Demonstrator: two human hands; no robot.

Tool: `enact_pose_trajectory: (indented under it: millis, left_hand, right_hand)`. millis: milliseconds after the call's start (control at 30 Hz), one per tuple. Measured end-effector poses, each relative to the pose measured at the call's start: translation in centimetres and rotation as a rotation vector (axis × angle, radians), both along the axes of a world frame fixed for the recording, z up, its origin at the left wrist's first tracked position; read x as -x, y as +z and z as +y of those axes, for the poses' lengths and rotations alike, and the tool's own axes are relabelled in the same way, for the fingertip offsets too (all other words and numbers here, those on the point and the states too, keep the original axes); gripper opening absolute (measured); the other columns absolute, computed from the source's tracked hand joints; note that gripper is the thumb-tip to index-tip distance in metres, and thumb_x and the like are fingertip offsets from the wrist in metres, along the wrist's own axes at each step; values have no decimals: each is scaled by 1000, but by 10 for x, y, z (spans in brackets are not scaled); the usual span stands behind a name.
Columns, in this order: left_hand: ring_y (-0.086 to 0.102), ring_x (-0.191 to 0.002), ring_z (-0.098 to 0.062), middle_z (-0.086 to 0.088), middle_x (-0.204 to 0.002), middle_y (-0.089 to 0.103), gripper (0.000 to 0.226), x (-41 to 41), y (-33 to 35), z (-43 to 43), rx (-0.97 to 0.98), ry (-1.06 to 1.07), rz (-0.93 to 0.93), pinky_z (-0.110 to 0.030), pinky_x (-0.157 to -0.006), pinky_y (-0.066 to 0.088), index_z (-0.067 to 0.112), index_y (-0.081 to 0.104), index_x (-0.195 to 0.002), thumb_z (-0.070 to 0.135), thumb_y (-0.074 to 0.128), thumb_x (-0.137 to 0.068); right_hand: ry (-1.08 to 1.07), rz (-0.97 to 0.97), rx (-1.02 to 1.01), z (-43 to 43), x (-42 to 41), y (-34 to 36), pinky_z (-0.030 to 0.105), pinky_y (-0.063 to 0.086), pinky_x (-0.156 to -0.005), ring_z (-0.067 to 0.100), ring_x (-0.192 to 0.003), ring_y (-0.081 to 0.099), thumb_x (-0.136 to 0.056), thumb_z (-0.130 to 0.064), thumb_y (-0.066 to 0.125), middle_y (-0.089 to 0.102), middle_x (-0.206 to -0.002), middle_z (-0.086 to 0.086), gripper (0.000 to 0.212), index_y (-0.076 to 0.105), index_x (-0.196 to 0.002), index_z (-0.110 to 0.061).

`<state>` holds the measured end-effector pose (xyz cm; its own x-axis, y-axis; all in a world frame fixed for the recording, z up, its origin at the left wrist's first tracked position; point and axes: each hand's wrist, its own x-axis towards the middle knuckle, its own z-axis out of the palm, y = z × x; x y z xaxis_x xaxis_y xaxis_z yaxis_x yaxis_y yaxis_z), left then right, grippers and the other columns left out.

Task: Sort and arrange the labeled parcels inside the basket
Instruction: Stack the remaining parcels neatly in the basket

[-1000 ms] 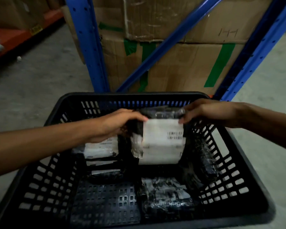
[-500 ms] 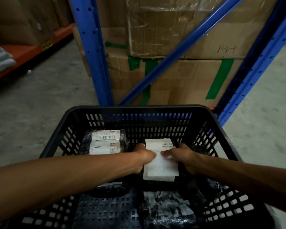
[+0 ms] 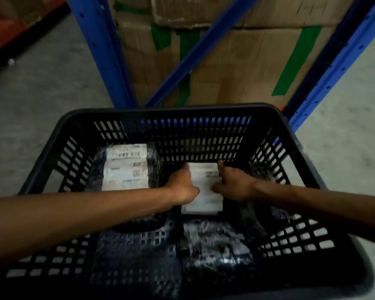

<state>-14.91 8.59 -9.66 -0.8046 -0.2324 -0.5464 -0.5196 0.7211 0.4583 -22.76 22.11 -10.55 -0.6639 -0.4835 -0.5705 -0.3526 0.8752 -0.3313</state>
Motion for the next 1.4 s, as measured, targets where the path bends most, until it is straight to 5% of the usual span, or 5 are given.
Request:
enact_pose_trajectory:
  millis: [367, 700, 867, 1133, 1400]
  left_hand:
    - [54, -102, -9, 11, -122, 58, 44, -104, 16, 14, -501, -43, -395, -19, -87, 44, 27, 53, -134, 37, 63, -92]
    - [68, -85, -12, -1, -112, 72, 57, -99, 39, -2, -512, 156, -239, -26, -73, 60, 21, 63, -121, 10, 86, -70]
    - [60, -53, -5, 3, -79, 74, 58, -99, 65, -17, -385, 155, -29, -20, -52, 49, 41, 55, -110, 75, 68, -65]
    - [57, -124, -32, -11, -143, 54, 76, -35, 60, -21, -375, 399, 147, -42, -104, 48, 16, 49, -142, 63, 60, -83]
    - [53, -127, -33, -15, -141, 52, 53, 22, 1, -24, -211, 427, 104, -36, -93, 50, 2, 46, -139, 17, 63, -92]
  right_hand:
    - [596, -220, -267, 63, -78, 43, 38, 29, -120, 28, -146, 33, -94, -54, 50, 31, -161, 13, 80, 17, -157, -19]
    - [157, -469, 157, 79, -64, 73, 37, 57, -96, 20, -105, 72, -64, -31, 90, 78, -110, 0, 55, 72, -116, -22]
    - [-201, -347, 457, 72, -28, 94, 29, 48, -65, 12, -72, 69, -56, -39, 93, 81, -87, 0, 50, 70, -96, -19]
    - [-800, -368, 729, 26, 0, 79, 31, 59, -59, 26, -80, 75, -75, -45, 80, 80, -95, 11, 49, 75, -101, -4]
    - [-891, -370, 627, -9, 20, 25, 36, 62, -55, 24, -54, 71, -93, -9, 63, 70, -79, 15, 11, 67, -96, 1]
